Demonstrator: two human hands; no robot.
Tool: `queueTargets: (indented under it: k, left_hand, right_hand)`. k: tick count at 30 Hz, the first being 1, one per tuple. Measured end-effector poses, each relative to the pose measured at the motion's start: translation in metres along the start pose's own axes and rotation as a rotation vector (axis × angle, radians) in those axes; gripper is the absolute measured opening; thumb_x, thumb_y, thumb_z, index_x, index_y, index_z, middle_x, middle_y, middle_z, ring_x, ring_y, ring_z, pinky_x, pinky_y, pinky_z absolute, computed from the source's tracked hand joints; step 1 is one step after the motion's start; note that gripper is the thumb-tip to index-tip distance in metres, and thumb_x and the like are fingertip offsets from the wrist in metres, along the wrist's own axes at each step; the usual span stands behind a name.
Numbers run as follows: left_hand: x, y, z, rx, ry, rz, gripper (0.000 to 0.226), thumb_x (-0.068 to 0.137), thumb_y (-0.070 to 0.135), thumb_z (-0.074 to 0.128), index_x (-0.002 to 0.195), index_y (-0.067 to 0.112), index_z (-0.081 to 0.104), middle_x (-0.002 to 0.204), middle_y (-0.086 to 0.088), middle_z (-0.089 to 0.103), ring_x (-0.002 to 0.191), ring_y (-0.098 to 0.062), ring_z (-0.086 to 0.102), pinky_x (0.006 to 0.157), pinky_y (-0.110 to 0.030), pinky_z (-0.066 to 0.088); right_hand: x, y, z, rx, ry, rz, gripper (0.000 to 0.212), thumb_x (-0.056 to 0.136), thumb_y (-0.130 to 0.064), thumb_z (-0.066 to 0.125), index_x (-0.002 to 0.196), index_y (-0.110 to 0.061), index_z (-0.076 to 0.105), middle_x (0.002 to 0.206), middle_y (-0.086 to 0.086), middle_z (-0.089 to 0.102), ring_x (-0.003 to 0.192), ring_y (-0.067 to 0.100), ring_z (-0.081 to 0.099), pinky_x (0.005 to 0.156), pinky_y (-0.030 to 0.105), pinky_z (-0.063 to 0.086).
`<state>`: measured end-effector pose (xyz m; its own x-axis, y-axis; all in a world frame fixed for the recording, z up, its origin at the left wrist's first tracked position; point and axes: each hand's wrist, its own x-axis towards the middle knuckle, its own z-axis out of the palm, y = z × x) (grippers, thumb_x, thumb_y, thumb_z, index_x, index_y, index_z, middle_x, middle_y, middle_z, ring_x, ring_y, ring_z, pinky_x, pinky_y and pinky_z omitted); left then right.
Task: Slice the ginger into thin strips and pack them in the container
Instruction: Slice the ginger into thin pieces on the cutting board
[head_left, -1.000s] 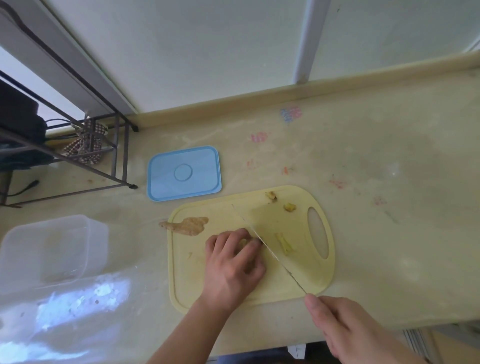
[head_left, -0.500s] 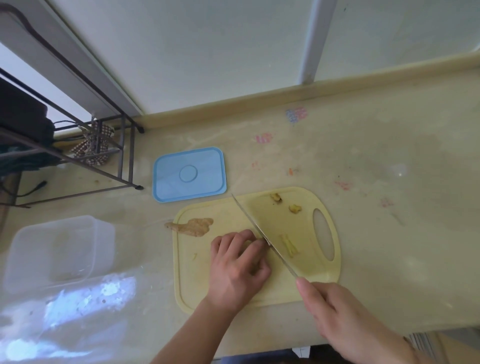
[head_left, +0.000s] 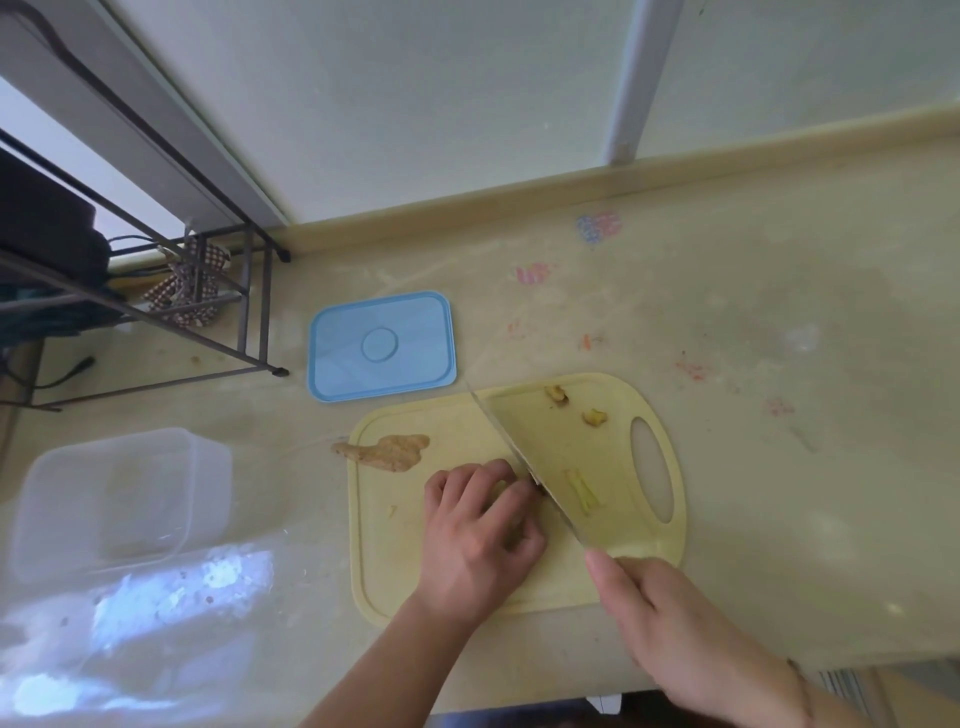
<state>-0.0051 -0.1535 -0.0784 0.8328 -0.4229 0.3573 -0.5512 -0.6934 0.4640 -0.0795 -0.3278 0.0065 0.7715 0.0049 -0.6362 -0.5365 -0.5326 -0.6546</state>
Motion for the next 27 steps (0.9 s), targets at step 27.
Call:
queueTargets:
  k: [27]
  left_hand:
    - [0.006,0.0,0.004,-0.014,-0.021,0.008,0.022,0.072,0.013,0.069,0.094,0.014,0.074,0.105,-0.002,0.065,0.092,-0.029,0.061,0.079,-0.045,0.044]
  right_hand:
    - [0.007,-0.005,-0.015,-0.012,-0.045,-0.007,0.059,0.082,-0.073,0.022,0.065,-0.017,0.03,0.053,-0.006,0.028,0.05,0.009,0.027,0.053,0.026,0.028]
